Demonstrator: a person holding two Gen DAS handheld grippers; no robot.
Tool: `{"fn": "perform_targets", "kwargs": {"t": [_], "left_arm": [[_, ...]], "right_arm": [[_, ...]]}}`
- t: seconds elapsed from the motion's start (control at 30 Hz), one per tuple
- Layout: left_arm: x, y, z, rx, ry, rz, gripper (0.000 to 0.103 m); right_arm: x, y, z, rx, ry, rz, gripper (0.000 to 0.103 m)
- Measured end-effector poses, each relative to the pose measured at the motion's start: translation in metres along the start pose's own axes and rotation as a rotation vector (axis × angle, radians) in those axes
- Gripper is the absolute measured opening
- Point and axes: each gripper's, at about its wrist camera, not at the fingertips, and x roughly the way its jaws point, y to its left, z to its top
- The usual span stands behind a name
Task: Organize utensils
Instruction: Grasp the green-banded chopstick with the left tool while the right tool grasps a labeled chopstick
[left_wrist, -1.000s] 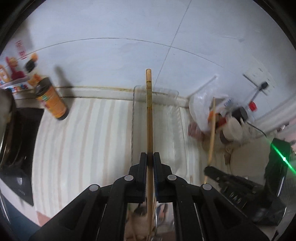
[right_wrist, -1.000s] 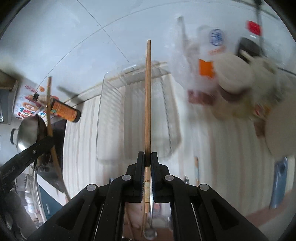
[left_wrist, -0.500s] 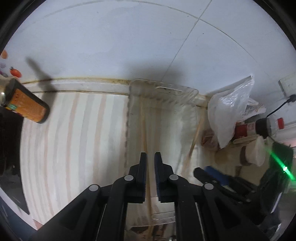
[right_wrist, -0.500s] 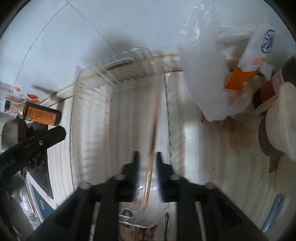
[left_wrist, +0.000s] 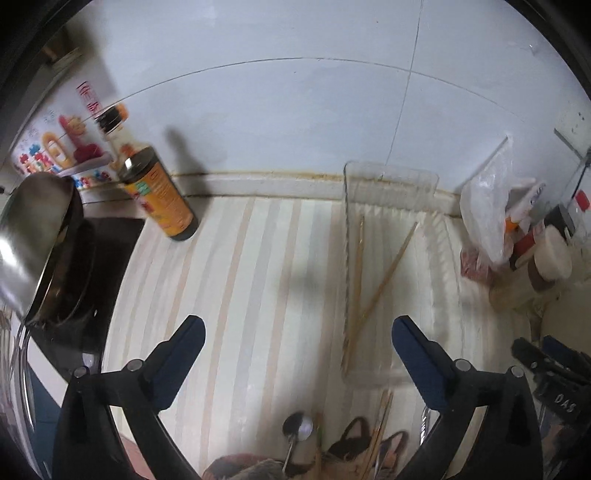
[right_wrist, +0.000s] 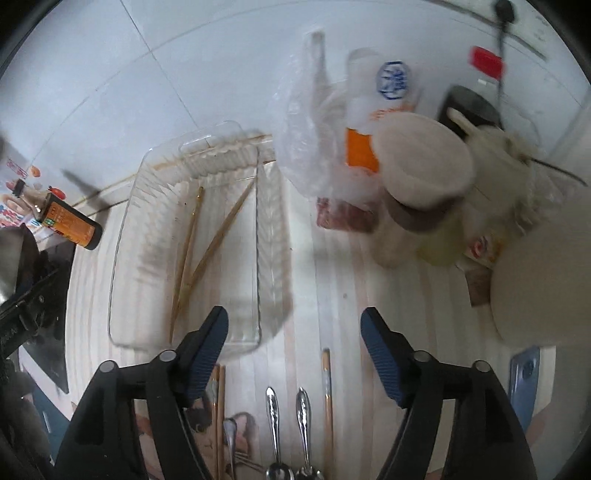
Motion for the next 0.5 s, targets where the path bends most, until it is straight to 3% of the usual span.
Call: {"fn": "perform_targets", "kwargs": {"t": [0.27, 0.33, 0.4, 0.5], "left_arm": [[-0.006, 0.015, -0.060, 0.004, 0.035, 0.030, 0.103], [-0.002, 0.021, -0.084, -0.004, 0.084, 0.039, 0.103], [0.004, 0.024, -0.101, 0.002, 0.121, 0.042, 0.103], [0.016, 0.021, -0.131, 0.013, 0.181, 0.023, 0.098]], "right_arm": [[-0.009, -0.023, -0.065, 0.067, 0.024, 0.021, 0.075], [-0.004, -0.029, -0.082, 0.082, 0.053, 0.021, 0.050], [0.005, -0.038, -0.096, 0.106, 0.090, 0.025, 0.036], [0.020, -0.050, -0.114, 0.134, 0.143, 0.023, 0.030]]}}
